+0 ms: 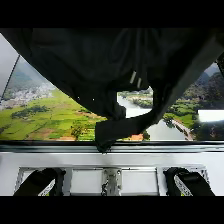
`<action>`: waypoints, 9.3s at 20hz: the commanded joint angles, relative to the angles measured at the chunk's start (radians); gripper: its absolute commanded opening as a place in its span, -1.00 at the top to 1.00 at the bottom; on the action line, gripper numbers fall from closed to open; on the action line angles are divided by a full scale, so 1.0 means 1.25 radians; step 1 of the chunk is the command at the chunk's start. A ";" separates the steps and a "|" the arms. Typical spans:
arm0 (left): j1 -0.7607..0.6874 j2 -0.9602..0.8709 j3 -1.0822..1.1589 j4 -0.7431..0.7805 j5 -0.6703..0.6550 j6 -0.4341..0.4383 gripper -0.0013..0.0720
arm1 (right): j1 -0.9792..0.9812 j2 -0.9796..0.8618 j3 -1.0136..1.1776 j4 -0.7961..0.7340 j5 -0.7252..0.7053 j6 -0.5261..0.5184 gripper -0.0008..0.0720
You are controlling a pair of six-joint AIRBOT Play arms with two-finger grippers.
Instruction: Fold the clothes and pants, and hang the long-sleeved shirts on hangers.
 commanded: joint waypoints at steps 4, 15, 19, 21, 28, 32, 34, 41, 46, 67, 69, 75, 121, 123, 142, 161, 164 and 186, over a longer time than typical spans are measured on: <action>0.005 -0.137 -0.136 0.128 0.053 0.000 0.94 | 0.028 -0.238 0.007 0.164 0.038 0.003 0.93; 0.343 -0.687 0.084 0.076 -0.247 -0.061 -1.00 | -0.078 -0.627 0.032 0.035 -0.065 0.026 -0.99; 0.345 -0.690 -0.085 0.235 -0.374 -0.061 -1.00 | -0.106 -0.561 -0.100 -0.137 0.157 0.027 -1.00; 0.331 -0.690 -0.209 0.234 -0.353 -0.061 -1.00 | -0.100 -0.502 -0.248 -0.132 0.174 0.040 -0.99; 0.226 -0.701 -0.454 0.198 -0.152 -0.061 -1.00 | 0.029 -0.374 -0.750 -0.039 0.091 0.065 -0.99; 0.189 -0.763 -0.412 0.144 -0.146 -0.061 -1.00 | 0.127 -0.378 -0.845 -0.008 -0.013 0.066 -0.99; 0.172 -0.786 -0.373 0.145 -0.154 -0.061 -1.00 | 0.154 -0.383 -0.846 -0.009 -0.040 0.066 -1.00; 0.150 -0.816 -0.310 0.147 -0.160 -0.061 0.24 | 0.157 -0.388 -0.846 -0.017 -0.063 0.066 -0.98; 0.150 -0.807 -0.310 0.146 -0.215 -0.052 0.93 | 0.144 -0.388 -0.841 -0.034 -0.065 0.066 0.68; -0.352 -0.457 -0.289 0.386 -0.170 0.072 -0.39 | -0.204 -0.358 -0.348 -0.204 0.072 0.074 -0.82; -0.289 -0.482 -0.312 0.440 -0.194 0.071 -0.39 | -0.204 -0.352 -0.348 -0.192 0.080 0.074 -0.82; -0.237 -0.677 -0.338 0.551 -0.208 0.070 -0.39 | -0.204 -0.352 -0.393 -0.136 0.091 0.074 -0.82; 0.349 -0.421 -0.628 0.420 -0.239 0.042 -0.39 | -0.196 -0.352 -0.457 -0.136 0.153 0.031 -0.82; 0.407 -0.422 -0.616 0.401 -0.276 0.042 -0.39 | -0.196 -0.348 -0.459 -0.157 0.167 0.031 -0.82; 0.539 -0.444 -0.938 -0.003 -0.089 0.103 -0.38 | -0.203 -0.318 -0.591 -0.144 0.133 0.032 -0.82; 0.557 -0.266 -0.938 0.068 -0.069 0.122 0.93 | -0.578 -0.336 -1.039 0.099 -0.170 0.102 -0.82; 0.557 -0.266 -0.938 0.068 -0.068 0.122 0.93 | -0.538 -0.373 -1.031 0.118 -0.206 0.072 -0.81; 0.557 -0.267 -0.938 0.068 -0.075 0.128 0.93 | -0.503 -0.334 -0.900 0.002 0.012 -0.159 -0.54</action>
